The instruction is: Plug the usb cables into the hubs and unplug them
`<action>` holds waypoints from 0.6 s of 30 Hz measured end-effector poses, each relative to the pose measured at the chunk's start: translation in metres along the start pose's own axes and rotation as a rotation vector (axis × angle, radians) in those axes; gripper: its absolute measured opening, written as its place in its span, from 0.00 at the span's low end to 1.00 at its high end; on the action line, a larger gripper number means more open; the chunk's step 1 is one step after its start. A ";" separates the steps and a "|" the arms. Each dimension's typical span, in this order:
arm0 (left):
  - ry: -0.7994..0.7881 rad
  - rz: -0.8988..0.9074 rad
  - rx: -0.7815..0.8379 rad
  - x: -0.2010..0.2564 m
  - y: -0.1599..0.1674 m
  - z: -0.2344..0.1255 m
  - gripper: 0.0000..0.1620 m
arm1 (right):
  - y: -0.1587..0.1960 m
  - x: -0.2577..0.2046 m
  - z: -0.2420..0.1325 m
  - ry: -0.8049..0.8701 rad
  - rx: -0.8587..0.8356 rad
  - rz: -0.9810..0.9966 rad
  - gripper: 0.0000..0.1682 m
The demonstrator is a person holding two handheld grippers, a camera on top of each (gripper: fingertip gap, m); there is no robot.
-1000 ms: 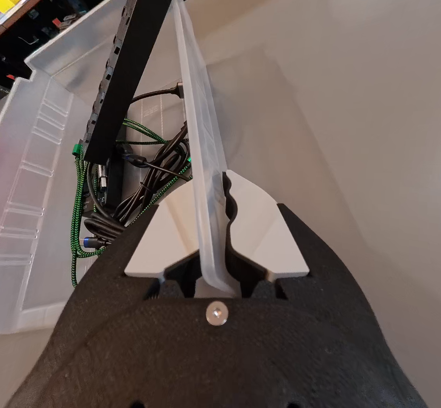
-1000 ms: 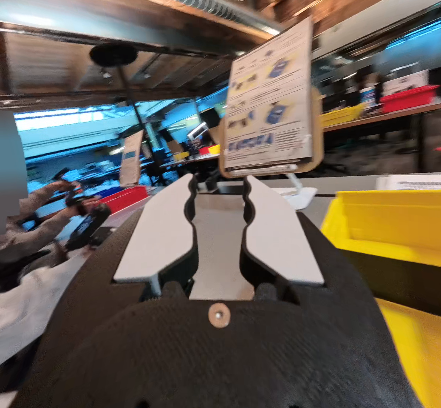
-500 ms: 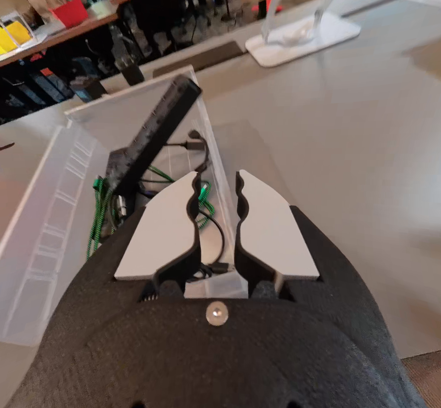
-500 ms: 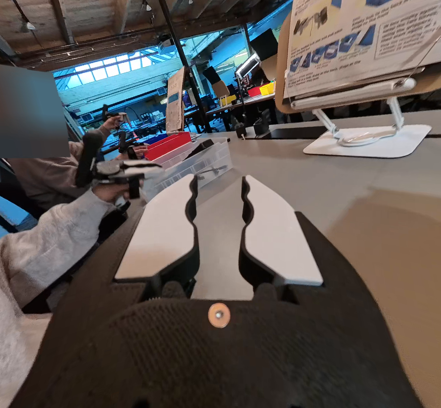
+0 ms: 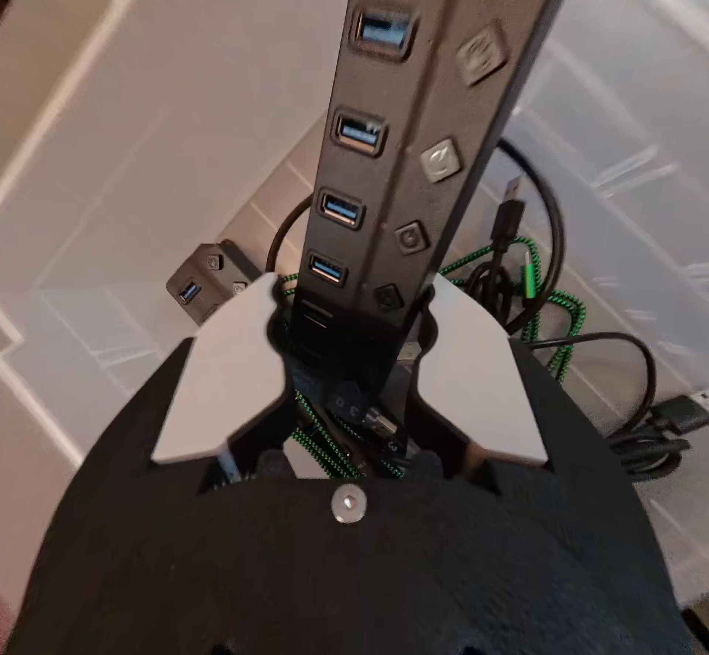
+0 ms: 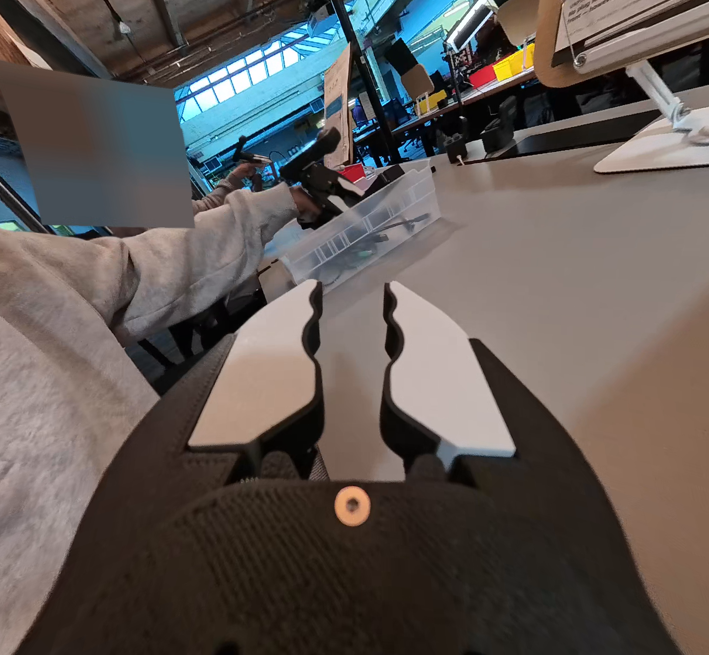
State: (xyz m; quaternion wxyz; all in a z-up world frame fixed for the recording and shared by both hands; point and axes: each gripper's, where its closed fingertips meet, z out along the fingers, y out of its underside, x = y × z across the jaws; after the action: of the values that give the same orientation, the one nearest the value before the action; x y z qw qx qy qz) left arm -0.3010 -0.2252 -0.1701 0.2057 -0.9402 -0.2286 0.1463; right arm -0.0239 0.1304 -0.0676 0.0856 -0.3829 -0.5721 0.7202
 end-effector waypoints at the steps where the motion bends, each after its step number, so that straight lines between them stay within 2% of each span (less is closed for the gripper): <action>1: 0.023 -0.005 -0.014 0.002 0.002 0.003 0.43 | 0.001 0.001 0.000 0.006 -0.002 -0.004 0.18; 4: -0.010 0.021 -0.026 -0.003 0.001 -0.006 0.40 | 0.002 0.003 -0.001 0.018 -0.011 -0.012 0.18; 7: -0.027 -0.032 -0.045 -0.002 -0.005 -0.035 0.40 | 0.005 0.007 0.000 0.021 -0.015 0.006 0.18; 9: -0.054 -0.133 -0.070 -0.003 -0.009 -0.058 0.39 | 0.007 0.010 0.001 0.019 -0.020 0.025 0.17; 12: -0.066 -0.391 -0.060 0.000 -0.013 -0.079 0.39 | 0.009 0.012 0.003 0.009 -0.025 0.053 0.17; 16: 0.039 -0.610 -0.051 0.015 0.000 -0.061 0.39 | 0.009 0.007 0.003 -0.004 -0.027 0.060 0.18; 18: 0.148 -0.759 0.018 0.024 -0.001 -0.042 0.39 | 0.008 0.004 0.002 -0.009 -0.023 0.055 0.17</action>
State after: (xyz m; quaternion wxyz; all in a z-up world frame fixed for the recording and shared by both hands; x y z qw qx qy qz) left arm -0.2657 -0.2263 -0.1377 0.2693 -0.7949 -0.5436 -0.0066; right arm -0.0257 0.1291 -0.0762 0.0587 -0.3962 -0.5701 0.7173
